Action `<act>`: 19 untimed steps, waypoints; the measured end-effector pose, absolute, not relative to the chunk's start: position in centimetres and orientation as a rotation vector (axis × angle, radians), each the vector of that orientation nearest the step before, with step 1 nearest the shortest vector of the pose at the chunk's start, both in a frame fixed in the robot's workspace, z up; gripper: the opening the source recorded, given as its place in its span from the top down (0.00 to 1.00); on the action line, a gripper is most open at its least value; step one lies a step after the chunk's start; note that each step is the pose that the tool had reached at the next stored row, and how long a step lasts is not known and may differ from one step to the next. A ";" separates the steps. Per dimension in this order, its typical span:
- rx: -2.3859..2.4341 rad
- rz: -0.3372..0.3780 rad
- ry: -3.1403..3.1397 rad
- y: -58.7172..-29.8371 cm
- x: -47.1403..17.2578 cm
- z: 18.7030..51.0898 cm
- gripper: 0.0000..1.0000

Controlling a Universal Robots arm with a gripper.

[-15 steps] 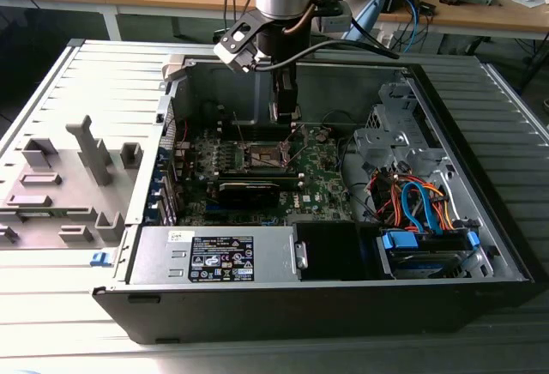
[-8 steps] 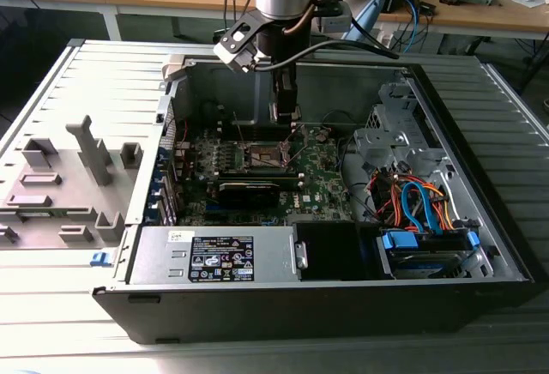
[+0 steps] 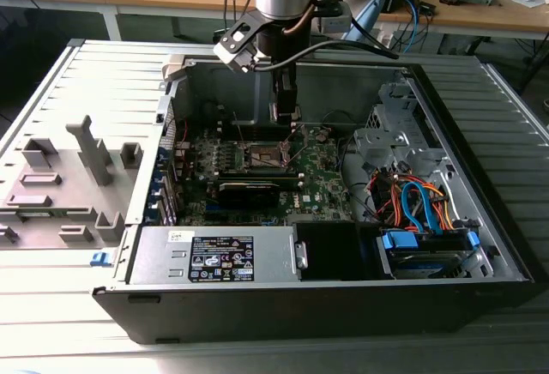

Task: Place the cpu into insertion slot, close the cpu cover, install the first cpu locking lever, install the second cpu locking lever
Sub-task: 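Place the cpu into insertion slot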

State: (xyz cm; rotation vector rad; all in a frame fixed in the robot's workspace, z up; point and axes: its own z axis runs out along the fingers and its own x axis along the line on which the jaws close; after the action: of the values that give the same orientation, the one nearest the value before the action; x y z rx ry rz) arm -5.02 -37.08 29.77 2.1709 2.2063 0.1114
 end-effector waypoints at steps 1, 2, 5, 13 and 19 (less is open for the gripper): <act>2.171 0.111 2.206 -37.1 -5.0 29.8 0.46; 2.172 0.111 2.205 -37.1 -5.0 29.8 0.46; 2.174 0.111 2.203 -37.1 -5.0 29.8 0.46; 2.182 0.111 2.195 -37.1 -5.0 29.7 0.46; 2.187 0.111 2.190 -37.1 -5.0 29.7 0.46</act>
State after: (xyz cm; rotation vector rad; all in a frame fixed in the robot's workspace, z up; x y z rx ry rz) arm -5.02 -37.08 29.70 2.1870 2.1896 0.1109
